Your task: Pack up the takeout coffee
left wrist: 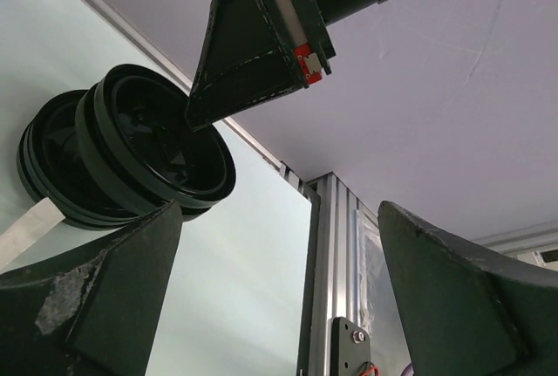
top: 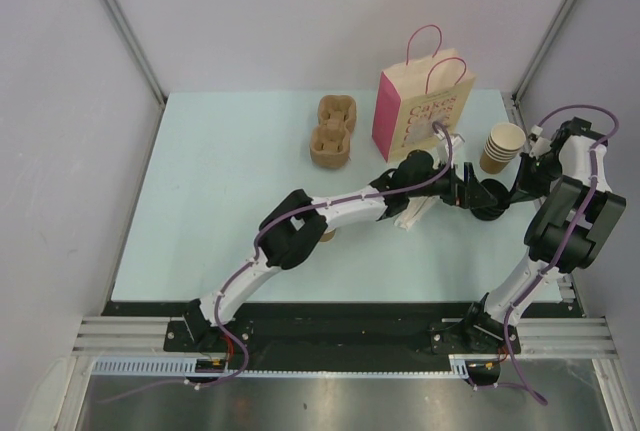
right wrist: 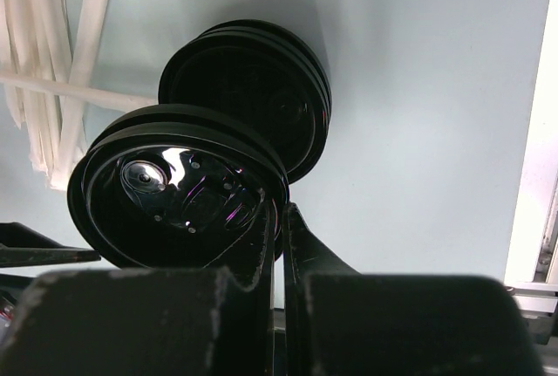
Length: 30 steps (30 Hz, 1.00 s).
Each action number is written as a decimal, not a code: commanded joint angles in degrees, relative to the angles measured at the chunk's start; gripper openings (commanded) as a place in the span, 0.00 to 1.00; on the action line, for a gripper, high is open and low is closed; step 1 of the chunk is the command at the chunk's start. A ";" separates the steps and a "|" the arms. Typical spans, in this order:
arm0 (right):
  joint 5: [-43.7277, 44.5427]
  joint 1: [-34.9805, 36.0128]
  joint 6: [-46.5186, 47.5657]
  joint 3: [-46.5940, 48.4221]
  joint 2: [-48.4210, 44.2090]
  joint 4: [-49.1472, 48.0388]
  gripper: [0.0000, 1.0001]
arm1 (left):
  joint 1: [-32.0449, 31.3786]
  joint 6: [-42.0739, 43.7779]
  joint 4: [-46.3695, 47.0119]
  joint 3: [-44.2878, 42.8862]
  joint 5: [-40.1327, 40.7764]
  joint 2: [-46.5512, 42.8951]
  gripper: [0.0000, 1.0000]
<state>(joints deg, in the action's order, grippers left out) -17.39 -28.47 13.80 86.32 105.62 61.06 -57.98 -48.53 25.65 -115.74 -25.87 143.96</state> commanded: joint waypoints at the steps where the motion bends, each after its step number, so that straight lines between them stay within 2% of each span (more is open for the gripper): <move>1: 0.16 0.17 0.61 -0.10 -2.79 0.38 0.00 | -0.74 -1.21 2.65 -2.91 0.03 1.41 0.99; 15: -0.19 -0.36 0.96 -0.45 -3.50 0.91 0.00 | -0.82 -0.60 2.65 -7.04 0.90 5.36 1.00; 30: 1.74 -0.45 0.00 -0.37 -2.26 -1.12 0.00 | -1.17 -1.39 5.20 -7.74 -0.15 5.01 0.99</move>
<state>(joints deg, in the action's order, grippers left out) -16.01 -28.99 14.06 86.02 104.92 60.20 -58.41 -49.10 26.96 -120.86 -25.69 149.14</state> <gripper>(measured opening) 0.020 0.995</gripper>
